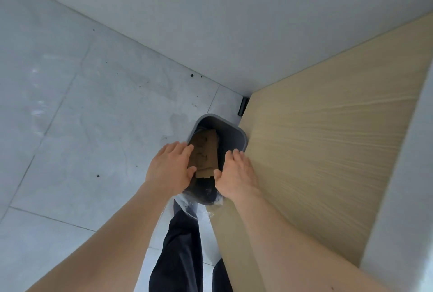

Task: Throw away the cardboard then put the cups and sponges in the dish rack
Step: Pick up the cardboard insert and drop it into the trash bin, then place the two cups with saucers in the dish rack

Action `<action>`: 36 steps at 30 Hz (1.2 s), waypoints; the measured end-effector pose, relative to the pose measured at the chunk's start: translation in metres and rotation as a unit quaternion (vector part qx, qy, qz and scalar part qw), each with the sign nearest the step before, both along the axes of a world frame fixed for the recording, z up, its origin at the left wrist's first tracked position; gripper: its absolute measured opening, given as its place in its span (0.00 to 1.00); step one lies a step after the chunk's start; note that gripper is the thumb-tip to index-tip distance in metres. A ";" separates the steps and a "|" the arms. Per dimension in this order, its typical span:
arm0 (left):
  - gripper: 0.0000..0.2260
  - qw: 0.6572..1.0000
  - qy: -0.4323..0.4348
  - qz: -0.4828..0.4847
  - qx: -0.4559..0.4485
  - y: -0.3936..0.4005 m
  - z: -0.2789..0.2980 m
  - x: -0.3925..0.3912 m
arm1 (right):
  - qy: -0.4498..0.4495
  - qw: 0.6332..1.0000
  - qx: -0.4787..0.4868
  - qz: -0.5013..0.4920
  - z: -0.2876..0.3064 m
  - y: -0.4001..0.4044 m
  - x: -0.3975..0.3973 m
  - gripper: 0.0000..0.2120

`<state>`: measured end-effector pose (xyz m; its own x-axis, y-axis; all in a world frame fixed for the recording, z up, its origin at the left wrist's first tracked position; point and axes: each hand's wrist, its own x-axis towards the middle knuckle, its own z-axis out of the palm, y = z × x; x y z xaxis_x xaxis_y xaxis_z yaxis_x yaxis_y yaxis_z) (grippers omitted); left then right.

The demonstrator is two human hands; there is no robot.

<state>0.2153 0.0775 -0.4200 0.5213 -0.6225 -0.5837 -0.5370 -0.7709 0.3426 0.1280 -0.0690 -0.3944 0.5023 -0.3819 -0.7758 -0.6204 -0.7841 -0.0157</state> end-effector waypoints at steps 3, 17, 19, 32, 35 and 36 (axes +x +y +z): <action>0.27 0.999 -0.028 -0.029 -0.003 0.004 0.034 0.011 | -0.012 0.999 -0.001 0.035 0.032 0.001 0.001 0.36; 0.30 0.986 -0.136 -0.060 -0.069 -0.017 0.269 0.042 | -0.152 0.985 -0.036 0.071 0.272 -0.004 0.002 0.35; 0.30 0.982 -0.157 -0.062 -0.085 -0.023 0.304 0.042 | -0.175 0.980 -0.055 0.075 0.307 -0.012 0.000 0.35; 0.32 0.958 -0.193 -0.120 -0.175 -0.117 0.432 -0.044 | -0.282 0.945 -0.165 0.003 0.436 -0.092 -0.116 0.32; 0.32 0.960 -0.179 -0.119 -0.179 -0.132 0.437 -0.081 | -0.294 0.942 -0.163 -0.027 0.440 -0.111 -0.160 0.30; 0.32 0.961 -0.175 -0.118 -0.179 -0.137 0.437 -0.094 | -0.298 0.940 -0.161 -0.036 0.441 -0.117 -0.176 0.29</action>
